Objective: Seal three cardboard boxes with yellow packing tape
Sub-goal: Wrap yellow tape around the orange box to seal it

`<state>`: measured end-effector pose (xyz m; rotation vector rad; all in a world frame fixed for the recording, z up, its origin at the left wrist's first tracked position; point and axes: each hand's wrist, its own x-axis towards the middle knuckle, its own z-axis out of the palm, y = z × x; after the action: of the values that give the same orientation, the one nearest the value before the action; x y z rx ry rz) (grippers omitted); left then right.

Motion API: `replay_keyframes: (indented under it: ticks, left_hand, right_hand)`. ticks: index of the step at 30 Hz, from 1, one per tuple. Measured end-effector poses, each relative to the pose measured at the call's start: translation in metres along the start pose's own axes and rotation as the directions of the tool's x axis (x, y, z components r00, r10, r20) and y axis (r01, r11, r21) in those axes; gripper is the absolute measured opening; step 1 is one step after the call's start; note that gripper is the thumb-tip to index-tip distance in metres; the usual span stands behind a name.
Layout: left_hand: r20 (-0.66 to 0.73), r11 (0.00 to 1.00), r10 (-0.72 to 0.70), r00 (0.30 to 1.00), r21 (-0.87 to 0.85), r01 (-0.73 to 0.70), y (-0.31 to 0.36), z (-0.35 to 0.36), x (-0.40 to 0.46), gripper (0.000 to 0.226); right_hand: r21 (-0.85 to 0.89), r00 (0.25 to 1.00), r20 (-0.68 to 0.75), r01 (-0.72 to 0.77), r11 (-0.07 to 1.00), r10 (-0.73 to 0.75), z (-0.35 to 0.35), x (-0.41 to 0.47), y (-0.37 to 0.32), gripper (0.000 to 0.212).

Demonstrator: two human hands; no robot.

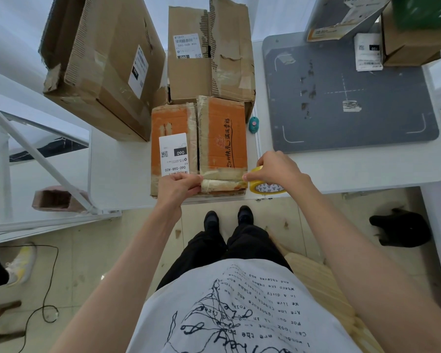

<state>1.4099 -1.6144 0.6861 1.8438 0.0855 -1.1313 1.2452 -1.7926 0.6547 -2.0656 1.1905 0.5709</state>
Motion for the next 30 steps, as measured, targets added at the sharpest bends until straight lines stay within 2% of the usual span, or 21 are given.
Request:
replay_keyframes:
  ticks: [21,28,30]
  left_hand:
    - [-0.032,0.990,0.138,0.990,0.020,-0.137,-0.013,0.004,0.001,0.014]
    - [0.022,0.993,0.057,0.998,-0.103,-0.054,-0.019,0.008,0.001,0.016]
    - [0.019,0.986,0.013,1.000,-0.164,-0.009,-0.019,0.010,0.001,0.026]
  right_hand:
    - [-0.082,1.000,0.004,-0.023,0.996,0.024,0.003,0.002,-0.006,0.062]
    - [-0.122,0.999,-0.027,-0.032,0.992,0.029,0.004,0.001,-0.008,0.062]
    - [-0.132,0.999,-0.033,-0.034,0.991,0.030,0.004,0.000,-0.008,0.062]
